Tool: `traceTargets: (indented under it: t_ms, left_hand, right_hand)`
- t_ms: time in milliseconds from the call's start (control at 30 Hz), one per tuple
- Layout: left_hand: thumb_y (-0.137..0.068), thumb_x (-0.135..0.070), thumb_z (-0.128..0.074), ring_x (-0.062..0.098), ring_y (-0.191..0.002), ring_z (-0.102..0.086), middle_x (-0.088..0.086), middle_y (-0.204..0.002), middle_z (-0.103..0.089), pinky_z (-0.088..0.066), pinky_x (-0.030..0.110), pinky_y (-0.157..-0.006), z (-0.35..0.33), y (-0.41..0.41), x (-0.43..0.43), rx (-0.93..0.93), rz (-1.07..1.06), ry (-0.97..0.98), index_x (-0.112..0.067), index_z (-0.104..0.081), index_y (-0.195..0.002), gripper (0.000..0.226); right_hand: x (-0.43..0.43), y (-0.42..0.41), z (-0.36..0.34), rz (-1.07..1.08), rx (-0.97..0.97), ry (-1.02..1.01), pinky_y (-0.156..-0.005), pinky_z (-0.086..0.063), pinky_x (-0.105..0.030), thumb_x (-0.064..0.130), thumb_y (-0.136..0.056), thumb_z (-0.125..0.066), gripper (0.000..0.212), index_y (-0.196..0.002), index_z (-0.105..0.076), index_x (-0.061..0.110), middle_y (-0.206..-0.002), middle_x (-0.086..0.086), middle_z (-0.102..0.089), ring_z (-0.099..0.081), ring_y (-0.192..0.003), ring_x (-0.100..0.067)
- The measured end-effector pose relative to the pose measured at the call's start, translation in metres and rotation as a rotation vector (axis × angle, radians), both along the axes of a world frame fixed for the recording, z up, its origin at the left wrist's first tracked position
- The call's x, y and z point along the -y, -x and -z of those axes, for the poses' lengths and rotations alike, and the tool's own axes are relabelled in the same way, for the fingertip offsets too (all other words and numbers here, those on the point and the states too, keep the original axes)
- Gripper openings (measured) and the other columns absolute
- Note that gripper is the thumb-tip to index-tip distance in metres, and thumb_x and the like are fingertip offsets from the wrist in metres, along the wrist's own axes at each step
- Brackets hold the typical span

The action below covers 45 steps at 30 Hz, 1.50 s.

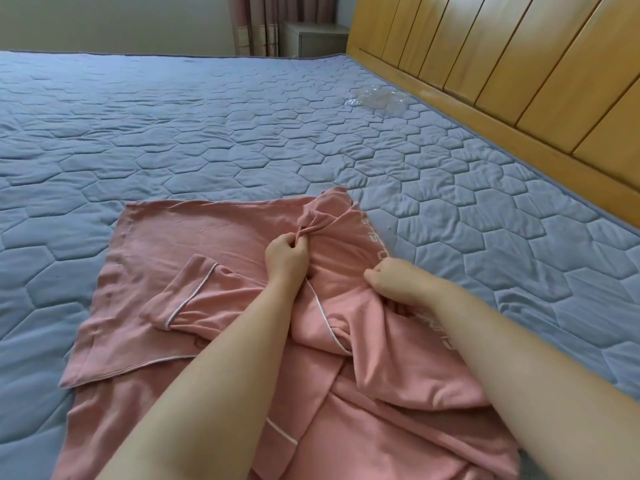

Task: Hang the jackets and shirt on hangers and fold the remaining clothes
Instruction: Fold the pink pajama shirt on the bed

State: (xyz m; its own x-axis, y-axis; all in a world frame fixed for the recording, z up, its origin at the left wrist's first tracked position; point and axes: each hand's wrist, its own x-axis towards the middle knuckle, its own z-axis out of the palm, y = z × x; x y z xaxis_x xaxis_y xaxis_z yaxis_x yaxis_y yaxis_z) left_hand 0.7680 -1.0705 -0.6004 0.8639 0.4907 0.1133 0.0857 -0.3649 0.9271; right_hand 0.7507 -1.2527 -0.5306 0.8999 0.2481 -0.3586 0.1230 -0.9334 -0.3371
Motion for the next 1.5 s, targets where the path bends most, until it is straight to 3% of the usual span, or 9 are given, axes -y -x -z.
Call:
traceTargets:
  t_ms: [167,400,600,700,800,1033,1167,1367,1500]
  left_hand:
    - [-0.09,-0.027,-0.052,0.025,-0.056,-0.042,0.001,-0.048,-0.039,-0.032,0.037,-0.057,0.005,-0.003,0.002,0.044,-0.015,-0.018,-0.013,-0.036,-0.052,0.043]
    - [-0.095,-0.02,-0.052,0.021,-0.065,-0.039,-0.008,-0.059,-0.039,-0.02,0.026,-0.061,0.004,-0.004,0.012,0.1,-0.022,-0.192,-0.02,-0.031,-0.054,0.046]
    - [-0.094,-0.016,-0.053,0.02,-0.065,-0.039,-0.007,-0.059,-0.039,-0.021,0.025,-0.061,0.007,-0.004,0.012,0.116,-0.028,-0.188,-0.02,-0.031,-0.055,0.045]
    - [-0.091,-0.014,-0.055,0.02,-0.063,-0.038,-0.007,-0.057,-0.037,-0.02,0.026,-0.061,0.008,-0.004,0.013,0.124,-0.048,-0.161,-0.017,-0.031,-0.055,0.044]
    - [-0.09,-0.013,-0.056,0.02,-0.059,-0.034,-0.006,-0.053,-0.034,-0.019,0.028,-0.06,0.006,-0.005,0.013,0.122,-0.085,-0.132,-0.018,-0.027,-0.053,0.047]
    - [-0.086,-0.013,-0.055,0.018,-0.056,-0.032,-0.004,-0.053,-0.034,-0.019,0.026,-0.058,0.004,-0.008,0.01,0.117,-0.131,-0.091,-0.016,-0.029,-0.054,0.041]
    - [-0.083,-0.01,-0.057,0.019,-0.061,-0.037,-0.006,-0.057,-0.036,-0.022,0.024,-0.061,0.005,-0.007,0.012,0.122,-0.103,-0.139,-0.016,-0.032,-0.053,0.04]
    - [-0.074,-0.017,-0.05,0.018,-0.059,-0.036,-0.006,-0.058,-0.035,-0.022,0.022,-0.06,0.005,-0.005,0.012,0.157,-0.055,-0.127,-0.017,-0.029,-0.05,0.032]
    - [-0.068,-0.018,-0.04,0.018,-0.067,-0.043,-0.007,-0.064,-0.044,-0.028,0.021,-0.065,0.008,-0.002,0.012,0.2,-0.053,-0.054,-0.006,-0.045,-0.05,0.022]
  right_hand:
    - [-0.009,-0.045,0.005,0.331,0.528,-0.276,-0.066,-0.036,-0.033,0.014,-0.092,-0.043,0.024,-0.069,-0.05,0.014,-0.086,-0.017,-0.061,-0.057,-0.084,-0.034]
    - [-0.034,-0.117,-0.001,0.078,0.449,-0.479,-0.11,-0.031,-0.036,0.018,-0.092,-0.058,0.038,-0.129,-0.056,0.012,-0.134,-0.014,-0.05,-0.043,-0.129,-0.025]
    - [-0.061,-0.146,-0.016,-0.002,0.39,-0.308,-0.069,-0.04,-0.025,0.022,-0.083,-0.066,0.017,-0.089,-0.072,0.007,-0.083,-0.008,-0.066,-0.058,-0.081,-0.018]
    - [-0.055,-0.161,-0.019,0.326,0.616,-0.405,-0.069,-0.041,-0.025,0.023,-0.083,-0.066,0.015,-0.077,-0.07,0.01,-0.081,-0.008,-0.069,-0.061,-0.082,-0.023]
    - [-0.055,-0.159,-0.011,0.261,0.429,-0.326,-0.067,-0.033,-0.023,0.03,-0.089,-0.062,0.029,-0.067,-0.057,0.012,-0.068,-0.002,-0.057,-0.054,-0.079,-0.02]
    - [-0.053,-0.155,-0.007,0.341,0.217,-0.276,-0.092,-0.041,-0.029,0.038,-0.092,-0.054,0.048,-0.124,-0.057,0.003,-0.125,-0.018,-0.059,-0.053,-0.12,-0.03]
    - [-0.044,-0.151,-0.007,0.468,0.472,-0.266,-0.092,-0.043,-0.033,0.034,-0.092,-0.056,0.044,-0.12,-0.055,0.0,-0.126,-0.019,-0.059,-0.054,-0.118,-0.033]
    - [-0.078,-0.144,-0.018,-0.117,0.521,-0.053,-0.107,-0.031,-0.036,0.026,-0.09,-0.052,0.037,-0.126,-0.057,0.016,-0.135,-0.012,-0.048,-0.037,-0.13,-0.03]
    - [-0.096,-0.14,-0.033,-0.332,0.534,0.109,-0.093,-0.041,-0.03,0.016,-0.088,-0.054,0.024,-0.106,-0.071,0.016,-0.116,-0.007,-0.065,-0.055,-0.112,-0.024]
